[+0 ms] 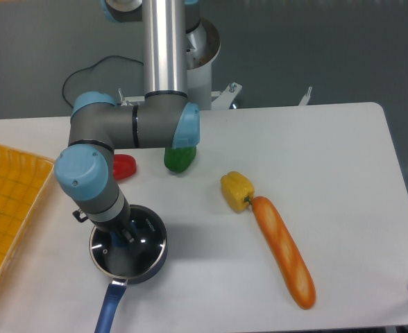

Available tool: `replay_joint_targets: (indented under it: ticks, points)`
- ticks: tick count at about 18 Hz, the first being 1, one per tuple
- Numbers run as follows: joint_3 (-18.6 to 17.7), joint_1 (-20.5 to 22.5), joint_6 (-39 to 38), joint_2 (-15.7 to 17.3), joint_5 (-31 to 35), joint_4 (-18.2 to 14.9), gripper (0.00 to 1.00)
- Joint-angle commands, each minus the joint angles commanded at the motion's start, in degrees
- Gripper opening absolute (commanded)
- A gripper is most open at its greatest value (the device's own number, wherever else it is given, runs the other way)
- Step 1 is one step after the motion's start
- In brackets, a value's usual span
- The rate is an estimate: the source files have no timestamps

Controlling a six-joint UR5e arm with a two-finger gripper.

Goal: Open the lid
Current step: 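Close the gripper around the blue lid knob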

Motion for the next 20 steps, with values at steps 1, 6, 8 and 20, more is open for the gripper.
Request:
replay_joint_targets:
  ticks: [1, 6, 8, 20]
  points:
    - [-0.09, 0.0, 0.0, 0.09, 0.0, 0.0, 0.81]
    - [0.0, 0.0, 0.0, 0.17, 0.0, 0.0, 0.64]
    - [0.0, 0.0, 0.0, 0.26, 0.0, 0.0, 0.59]
    - [0.0, 0.53, 0.0, 1.58, -0.18, -0.52, 0.47]
